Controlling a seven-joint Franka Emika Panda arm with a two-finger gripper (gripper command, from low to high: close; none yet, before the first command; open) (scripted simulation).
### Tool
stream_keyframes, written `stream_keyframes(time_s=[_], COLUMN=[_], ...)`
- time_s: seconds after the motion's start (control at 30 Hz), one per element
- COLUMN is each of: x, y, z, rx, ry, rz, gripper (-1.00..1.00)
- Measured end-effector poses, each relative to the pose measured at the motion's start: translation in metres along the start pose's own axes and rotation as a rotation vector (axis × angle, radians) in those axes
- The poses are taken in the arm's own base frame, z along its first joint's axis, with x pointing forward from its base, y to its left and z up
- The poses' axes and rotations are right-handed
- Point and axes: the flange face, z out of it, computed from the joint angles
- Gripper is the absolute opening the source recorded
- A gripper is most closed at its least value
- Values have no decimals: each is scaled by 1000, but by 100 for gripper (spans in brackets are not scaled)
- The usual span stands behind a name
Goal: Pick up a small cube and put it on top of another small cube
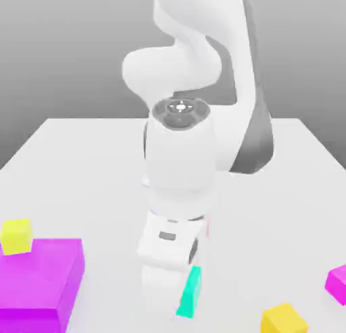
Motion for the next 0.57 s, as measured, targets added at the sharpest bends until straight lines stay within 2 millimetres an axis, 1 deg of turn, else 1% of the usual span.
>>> stream_keyframes(time_s=[0.07, 0.1, 0.13, 0.2, 0.23, 0.4, 0.43, 0.47, 0.5, 0.57], x=[27, 39, 45, 50, 50, 50, 50, 51, 51, 51], y=[-42, -63, -73, -81, -83, -83, -83, -84, -84, -84], z=[-10, -8, 0, 26, 38, 38, 44, 39, 29, 2], rx=[-3, -5, -6, -7, -7, -7, -7, -8, -8, -8], ry=[-1, -1, -1, -1, -2, -2, -1, 0, 0, 1], rz=[-55, -82, -96, -106, -107, -107, -108, -108, -109, -109], gripper=[-100, -100, -100, -100, 100, 100, 100, 100, 100, 100])
